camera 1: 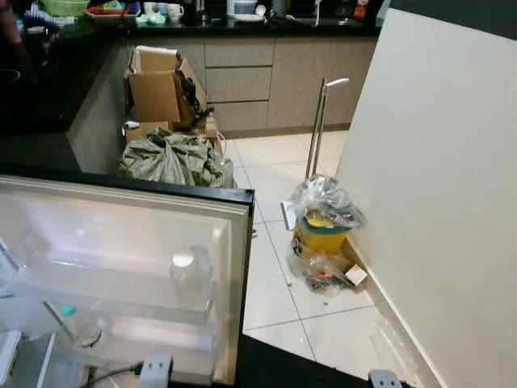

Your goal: Restocking fridge

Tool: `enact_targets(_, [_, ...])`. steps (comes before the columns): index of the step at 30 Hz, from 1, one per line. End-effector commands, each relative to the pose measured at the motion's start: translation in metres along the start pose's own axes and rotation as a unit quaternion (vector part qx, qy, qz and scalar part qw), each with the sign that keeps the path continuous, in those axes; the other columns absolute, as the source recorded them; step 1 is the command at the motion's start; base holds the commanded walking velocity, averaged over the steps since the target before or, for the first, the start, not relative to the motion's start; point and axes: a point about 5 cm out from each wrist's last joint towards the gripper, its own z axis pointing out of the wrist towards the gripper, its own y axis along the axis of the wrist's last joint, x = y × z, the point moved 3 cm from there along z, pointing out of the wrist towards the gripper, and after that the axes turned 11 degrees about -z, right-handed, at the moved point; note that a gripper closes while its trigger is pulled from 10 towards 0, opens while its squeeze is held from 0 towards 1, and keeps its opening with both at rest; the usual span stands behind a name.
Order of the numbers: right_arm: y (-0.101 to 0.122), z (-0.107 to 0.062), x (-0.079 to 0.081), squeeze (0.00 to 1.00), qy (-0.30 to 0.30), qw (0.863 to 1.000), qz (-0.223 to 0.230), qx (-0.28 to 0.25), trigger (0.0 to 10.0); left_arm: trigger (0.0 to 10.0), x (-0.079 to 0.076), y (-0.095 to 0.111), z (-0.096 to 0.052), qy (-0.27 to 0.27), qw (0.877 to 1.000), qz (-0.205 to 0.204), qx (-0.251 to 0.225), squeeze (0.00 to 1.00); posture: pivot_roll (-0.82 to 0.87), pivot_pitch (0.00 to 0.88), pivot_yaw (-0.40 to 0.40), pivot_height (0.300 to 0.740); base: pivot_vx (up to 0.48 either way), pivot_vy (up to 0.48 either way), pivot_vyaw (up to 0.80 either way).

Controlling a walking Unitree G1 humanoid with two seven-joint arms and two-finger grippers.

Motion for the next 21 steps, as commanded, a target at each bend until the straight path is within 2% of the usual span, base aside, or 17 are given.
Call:
enact_targets(1, [0.0027,-0.0003,-0.0010,0.00,0.005,1.000,0.010,-0.009,10.0,10.0,0.0003,-0.0017,0.0000,0.003,1.000,0.005,0.005,0.00,-0.05,0.000,-0.010,0.740,0.000,0.000,0.00])
enact_targets(6, [0.0055,-0.0001,0.0005,0.00,0.016,1.000,0.012,-0.016,10.0,10.0,0.0008,-0.0017,0.0001,0.005,1.000,0.004,0.006,0.00,-0.05,0.000,-0.010,0.740,0.000,0.000,0.00])
enact_targets(11, [0.0025,-0.0004,0.0026,0.00,0.027,1.000,0.000,-0.008,10.0,10.0,0.0013,-0.0018,0.0000,0.008,1.000,0.001,0.006,0.00,-0.05,0.000,-0.011,0.740,0.000,0.000,0.68])
enact_targets(17, [0.0010,-0.0007,0.0015,0.00,0.023,1.000,0.006,-0.008,10.0,10.0,0.0021,-0.0021,-0.0001,0.011,1.000,0.001,0.007,0.00,-0.05,0.000,-0.010,0.740,0.000,0.000,0.73])
enact_targets(21, [-0.0009,-0.0011,-0.0012,0.00,0.012,1.000,0.012,-0.003,10.0,10.0,0.0027,-0.0021,-0.0001,0.014,1.000,0.001,0.008,0.00,-0.05,0.000,-0.010,0.740,0.000,0.000,0.00])
